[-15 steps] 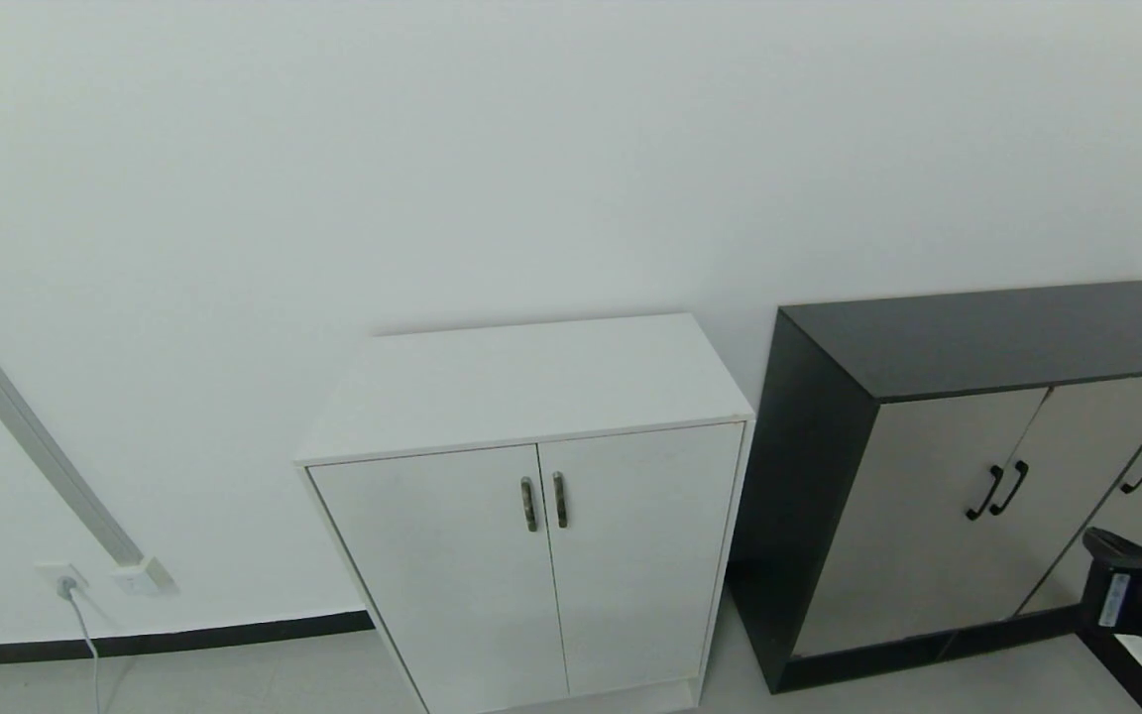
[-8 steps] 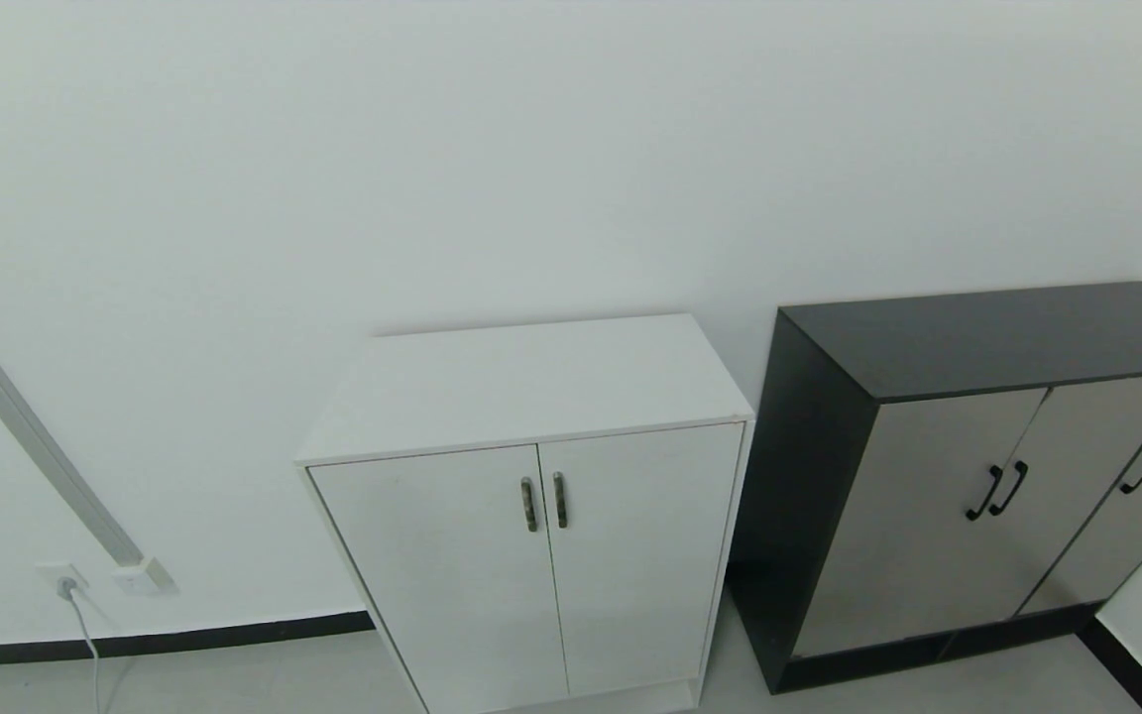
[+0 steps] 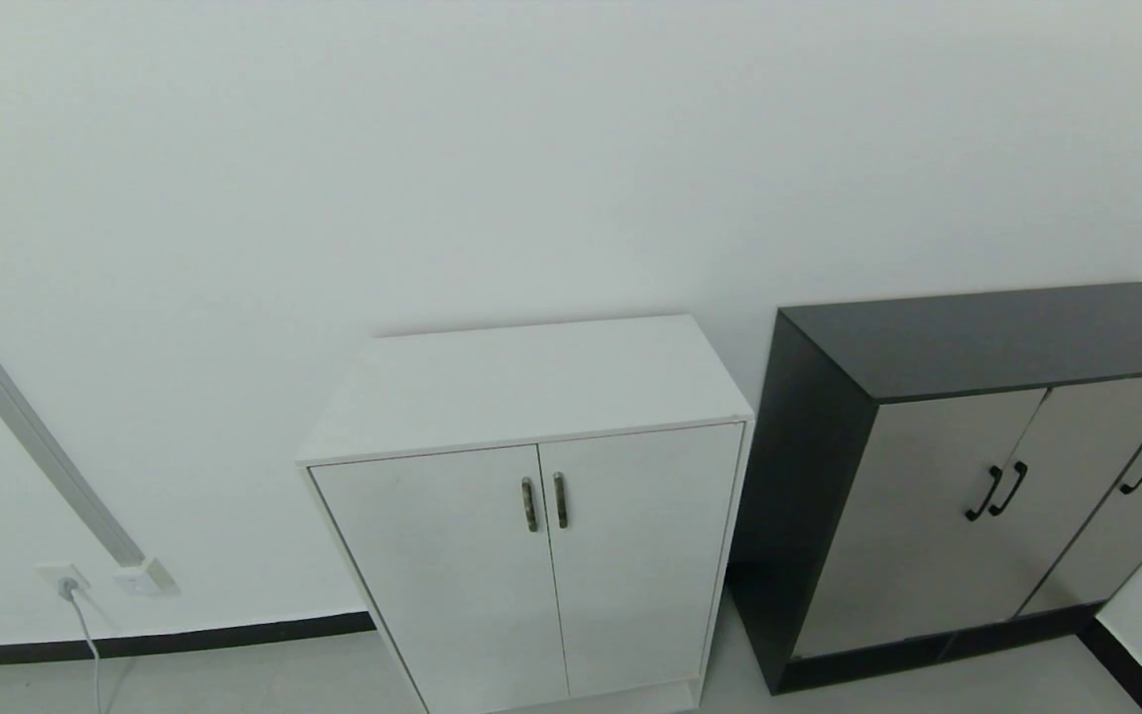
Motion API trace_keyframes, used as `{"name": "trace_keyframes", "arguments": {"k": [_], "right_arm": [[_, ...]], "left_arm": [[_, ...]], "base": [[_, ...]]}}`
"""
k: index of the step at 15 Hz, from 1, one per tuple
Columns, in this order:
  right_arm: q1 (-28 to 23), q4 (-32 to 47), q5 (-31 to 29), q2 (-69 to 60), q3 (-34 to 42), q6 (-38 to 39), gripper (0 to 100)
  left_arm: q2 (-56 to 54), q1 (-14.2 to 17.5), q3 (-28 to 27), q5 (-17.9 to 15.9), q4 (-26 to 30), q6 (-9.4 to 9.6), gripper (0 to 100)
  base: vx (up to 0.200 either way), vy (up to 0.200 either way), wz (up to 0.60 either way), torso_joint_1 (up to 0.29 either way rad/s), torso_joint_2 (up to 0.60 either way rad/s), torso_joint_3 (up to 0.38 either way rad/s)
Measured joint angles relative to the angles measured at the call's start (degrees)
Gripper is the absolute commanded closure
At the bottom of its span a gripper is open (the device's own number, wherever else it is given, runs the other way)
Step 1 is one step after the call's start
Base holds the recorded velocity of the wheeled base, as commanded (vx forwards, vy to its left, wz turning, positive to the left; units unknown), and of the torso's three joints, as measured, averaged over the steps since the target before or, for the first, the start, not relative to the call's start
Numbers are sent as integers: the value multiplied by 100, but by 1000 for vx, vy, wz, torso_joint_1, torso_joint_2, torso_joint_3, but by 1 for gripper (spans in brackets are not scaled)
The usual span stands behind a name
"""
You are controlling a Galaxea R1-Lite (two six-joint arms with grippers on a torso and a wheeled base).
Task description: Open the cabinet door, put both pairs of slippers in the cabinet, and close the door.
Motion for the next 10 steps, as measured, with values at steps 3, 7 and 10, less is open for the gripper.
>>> {"name": "trace_keyframes", "arguments": {"k": [3,7,10], "right_arm": [[40,299,167,-312,83,-137,100],[52,720,464,-802,84,-425,100],[-257,725,475,-1070,84,-421,100]], "left_arm": [[0,-4,0,0,0,0,100],[0,0,0,0,0,0,100],[0,-2,0,0,0,0,100]], "base": [[0,0,0,0,0,0],[0,0,0,0,0,0],[0,0,0,0,0,0]]}}
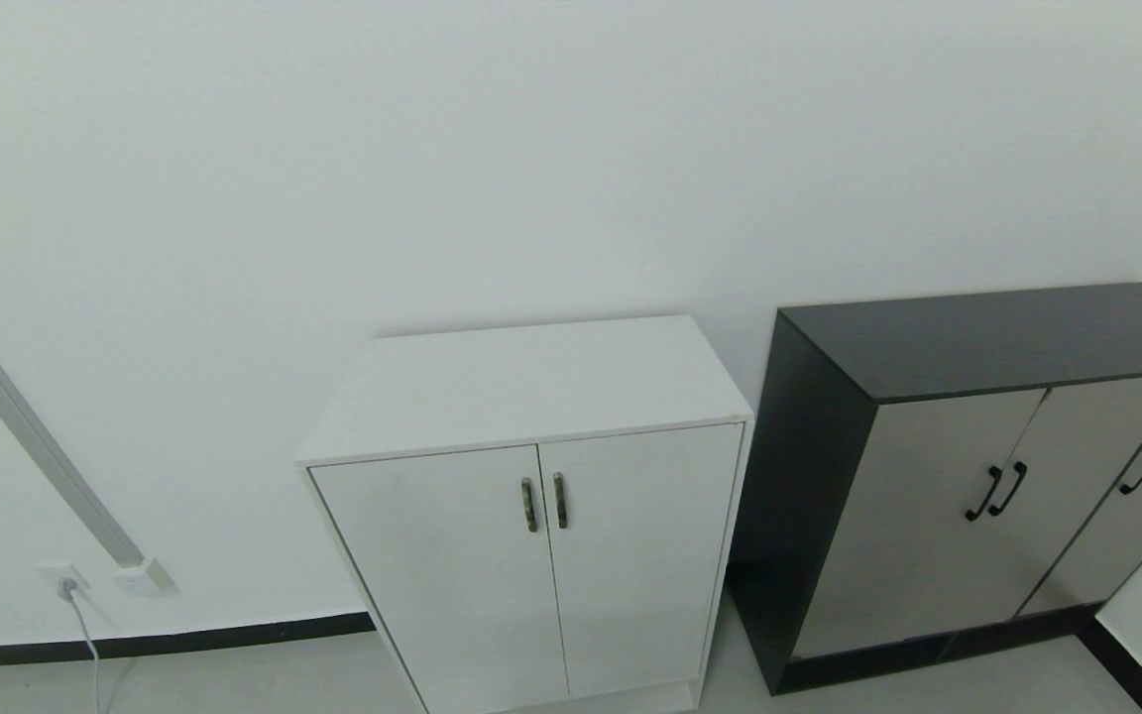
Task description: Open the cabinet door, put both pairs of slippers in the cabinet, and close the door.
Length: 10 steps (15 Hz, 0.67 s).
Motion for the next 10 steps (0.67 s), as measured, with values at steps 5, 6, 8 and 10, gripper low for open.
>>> {"name": "trace_keyframes", "arguments": {"k": [5,6,8,10], "right_arm": [[-558,0,0,-873,7,0,100],[-608,0,-9,-1020,7,57,100],[-646,-5,-11,-1200,10,263,100],[-660,-11,-11,-1279,10,363,100]], "left_arm": [[0,0,0,0,0,-10,100],[0,0,0,0,0,-10,100],[0,0,0,-2,0,-10,100],[0,0,0,0,0,-10,100]], "base": [[0,0,0,0,0,0],[0,0,0,0,0,0],[0,0,0,0,0,0],[0,0,0,0,0,0]]}}
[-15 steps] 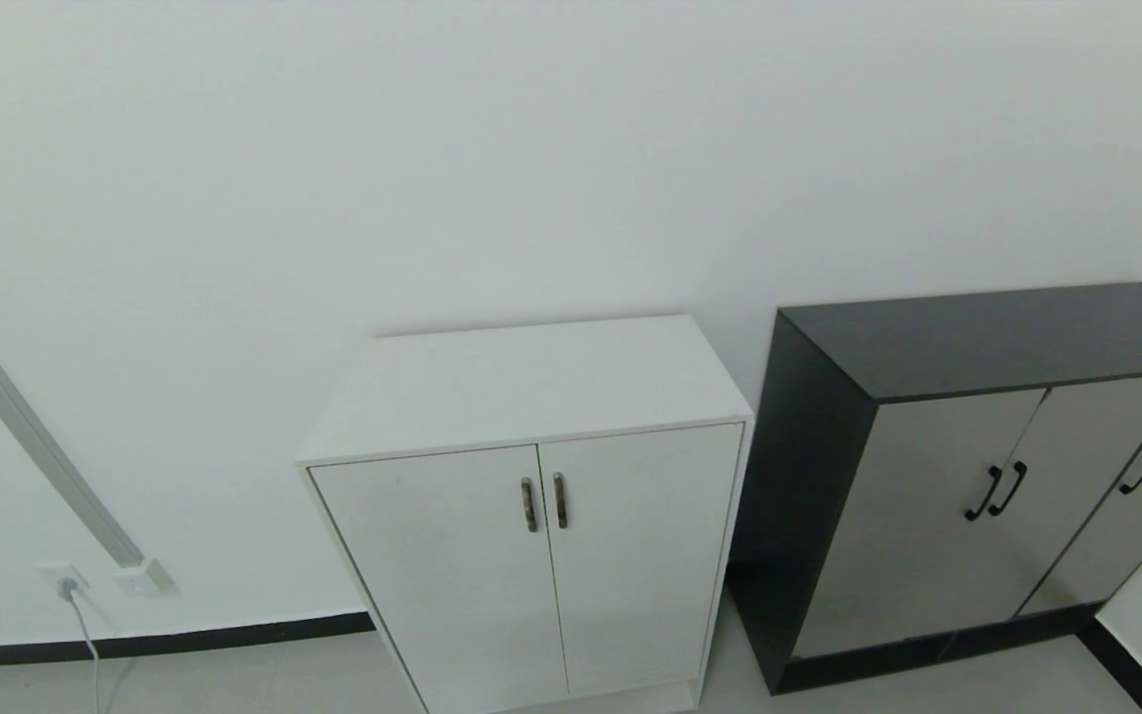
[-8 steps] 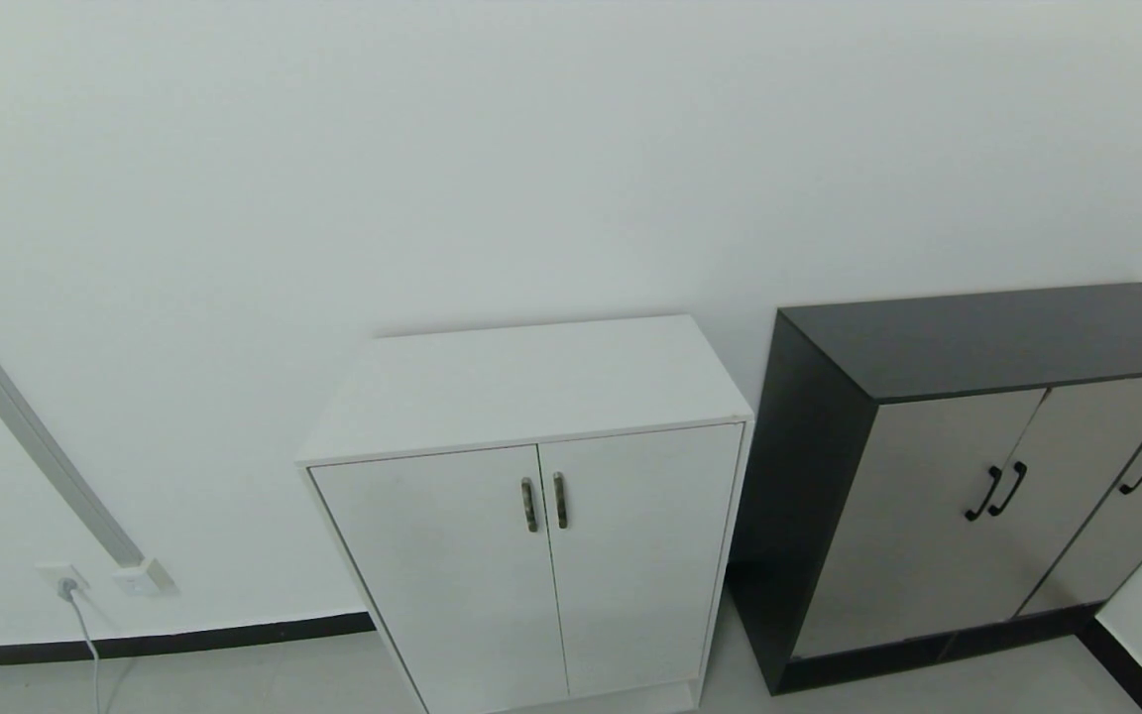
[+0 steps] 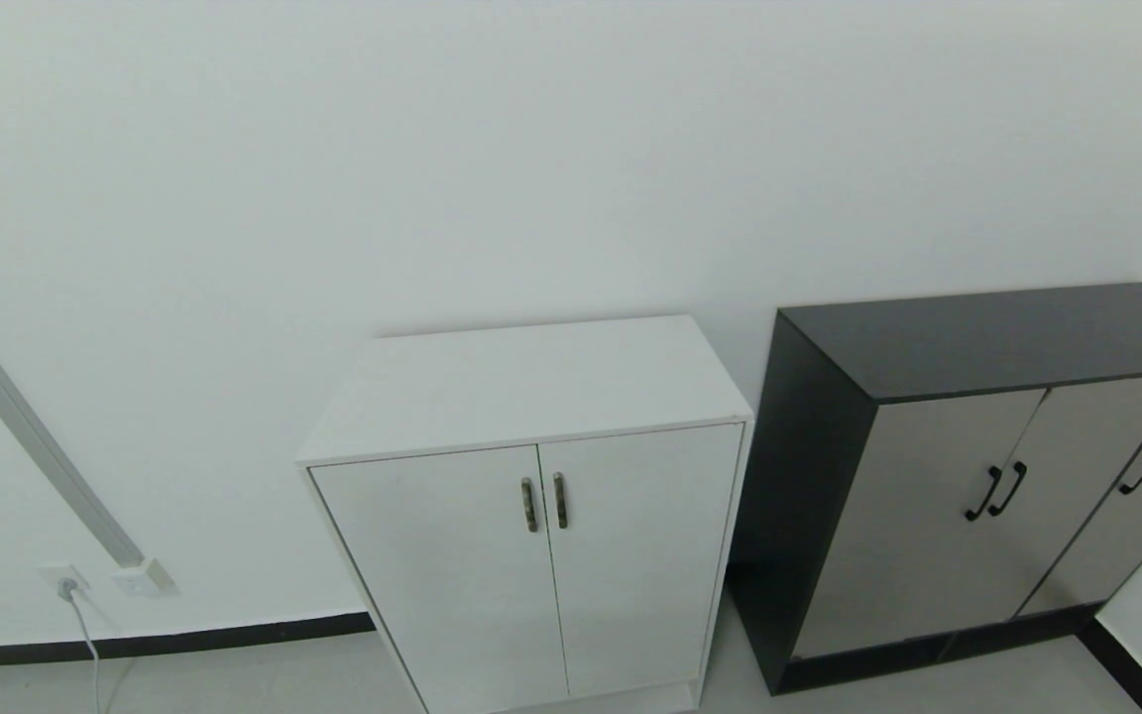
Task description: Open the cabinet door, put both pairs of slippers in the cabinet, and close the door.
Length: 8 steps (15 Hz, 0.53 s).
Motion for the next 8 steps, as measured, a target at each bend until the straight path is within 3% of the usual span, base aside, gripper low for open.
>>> {"name": "trace_keyframes", "arguments": {"k": [5,8], "right_arm": [[154,-18,-1,-162,0,244,100],[187,-21,-324,-249,0,297,100]], "left_arm": [[0,0,0,0,0,7,100],[0,0,0,0,0,10,100]], "base": [[0,0,0,0,0,0],[0,0,0,0,0,0]]}}
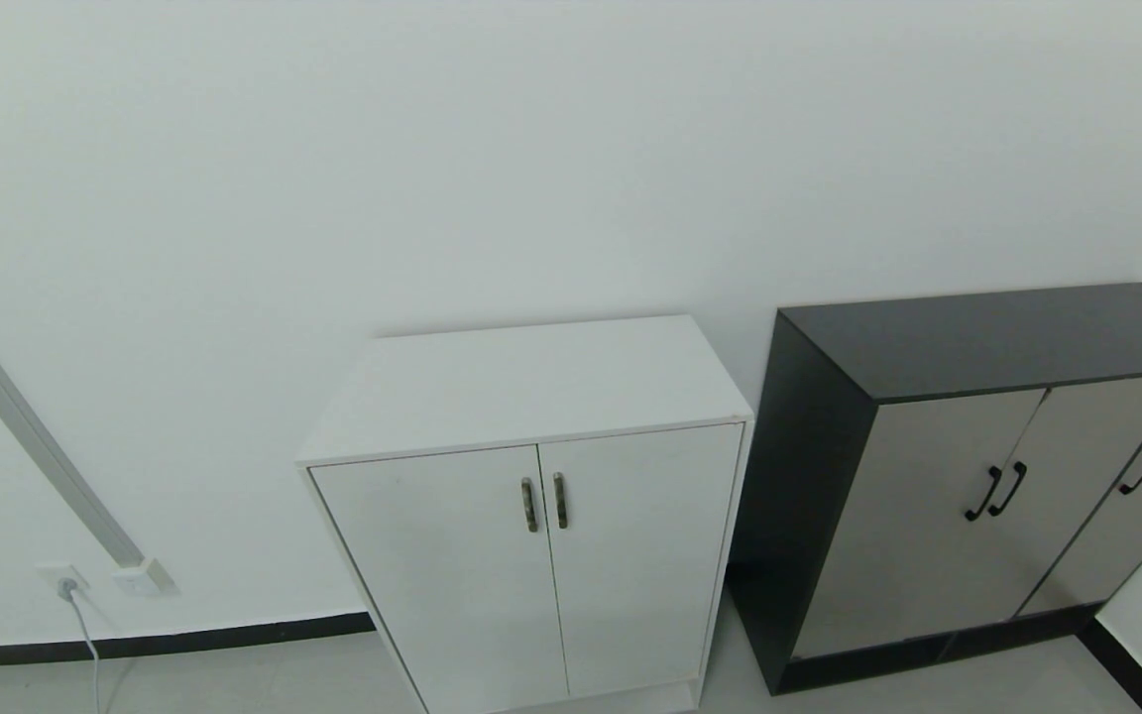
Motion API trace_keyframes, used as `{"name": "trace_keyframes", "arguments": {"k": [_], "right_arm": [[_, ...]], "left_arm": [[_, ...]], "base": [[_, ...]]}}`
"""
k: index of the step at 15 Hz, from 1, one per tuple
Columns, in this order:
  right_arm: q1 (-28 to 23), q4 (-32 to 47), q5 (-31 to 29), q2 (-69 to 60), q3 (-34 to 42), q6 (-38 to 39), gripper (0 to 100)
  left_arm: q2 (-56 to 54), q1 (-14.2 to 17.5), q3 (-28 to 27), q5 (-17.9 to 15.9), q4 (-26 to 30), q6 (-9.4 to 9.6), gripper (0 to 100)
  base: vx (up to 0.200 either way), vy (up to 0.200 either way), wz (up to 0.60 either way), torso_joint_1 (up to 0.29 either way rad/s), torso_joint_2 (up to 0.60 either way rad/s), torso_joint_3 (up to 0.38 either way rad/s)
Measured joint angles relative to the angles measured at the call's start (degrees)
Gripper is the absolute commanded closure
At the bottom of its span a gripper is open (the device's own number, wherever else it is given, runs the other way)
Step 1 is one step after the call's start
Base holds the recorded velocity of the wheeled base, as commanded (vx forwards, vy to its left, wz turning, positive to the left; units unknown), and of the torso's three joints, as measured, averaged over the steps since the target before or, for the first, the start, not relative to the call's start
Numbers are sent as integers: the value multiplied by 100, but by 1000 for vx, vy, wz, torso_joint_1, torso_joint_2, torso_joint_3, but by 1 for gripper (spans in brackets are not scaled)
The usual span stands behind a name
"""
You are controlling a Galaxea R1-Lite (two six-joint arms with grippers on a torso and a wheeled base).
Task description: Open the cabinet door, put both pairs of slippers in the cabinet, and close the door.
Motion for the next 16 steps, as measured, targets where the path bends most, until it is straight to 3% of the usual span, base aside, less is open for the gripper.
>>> {"name": "trace_keyframes", "arguments": {"k": [16], "right_arm": [[99,-1,11,-260,0,-46,100]], "left_arm": [[0,0,0,-2,0,9,100]], "base": [[0,0,0,0,0,0]]}}
